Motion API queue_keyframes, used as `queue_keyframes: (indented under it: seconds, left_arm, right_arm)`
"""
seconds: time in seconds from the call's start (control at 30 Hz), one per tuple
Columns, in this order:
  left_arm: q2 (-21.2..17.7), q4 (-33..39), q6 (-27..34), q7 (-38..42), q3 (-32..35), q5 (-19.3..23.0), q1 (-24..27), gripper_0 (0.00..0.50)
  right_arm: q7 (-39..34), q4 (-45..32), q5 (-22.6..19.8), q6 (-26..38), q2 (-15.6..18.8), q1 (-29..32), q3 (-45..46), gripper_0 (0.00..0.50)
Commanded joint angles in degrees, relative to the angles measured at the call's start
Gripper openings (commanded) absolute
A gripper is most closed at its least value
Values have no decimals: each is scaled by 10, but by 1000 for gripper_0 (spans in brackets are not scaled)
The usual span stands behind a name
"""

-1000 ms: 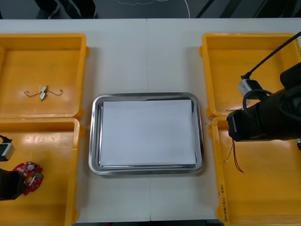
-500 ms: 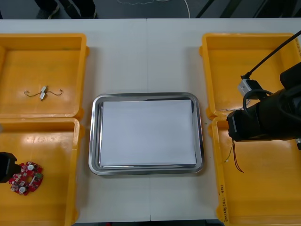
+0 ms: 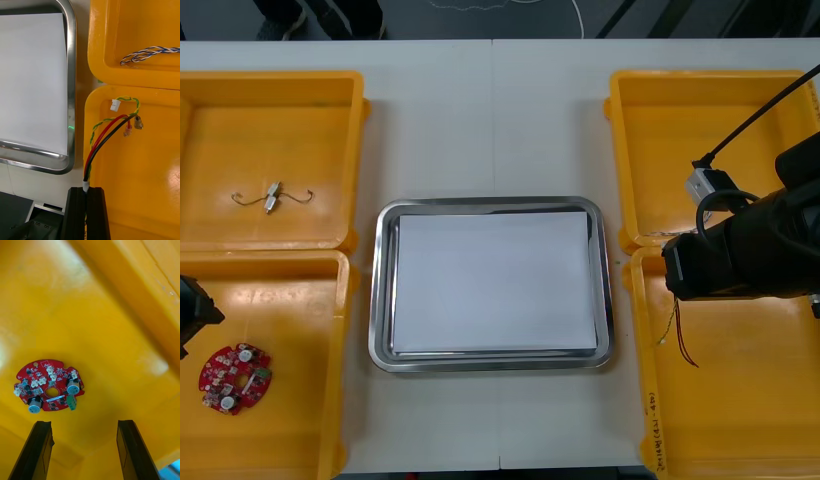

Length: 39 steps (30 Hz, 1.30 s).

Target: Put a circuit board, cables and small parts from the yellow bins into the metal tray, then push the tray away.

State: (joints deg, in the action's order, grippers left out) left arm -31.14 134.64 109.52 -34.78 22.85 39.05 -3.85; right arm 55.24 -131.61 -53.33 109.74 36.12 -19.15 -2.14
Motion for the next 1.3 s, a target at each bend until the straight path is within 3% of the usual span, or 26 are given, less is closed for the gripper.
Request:
queue_keyframes:
  seconds: [0.03, 0.13, 0.33, 0.6, 0.83, 1.3]
  left_arm:
    - [-15, 20, 5, 13, -31, -44, 13, 500]
    - [18, 21, 5, 57, -33, -82, 13, 500]
    - [72, 23, 5, 60, -42, -129, 6, 500]
    - [84, 22, -7, 76, -95, -173, -19, 500]
    - [112, 19, -57, 87, -107, -183, -44, 500]
    - [111, 5, -138, 104, -144, -202, -98, 500]
  right_arm:
    - [11, -3, -1, 3, 4, -13, -5, 0]
    - [12, -3, -1, 3, 4, -13, -5, 0]
    - [14, -3, -1, 3, 4, -12, -5, 0]
    - [16, -3, -1, 3, 4, -11, -5, 0]
    - [19, -3, -1, 3, 4, -11, -5, 0]
    - [26, -3, 1, 3, 4, -4, -5, 0]
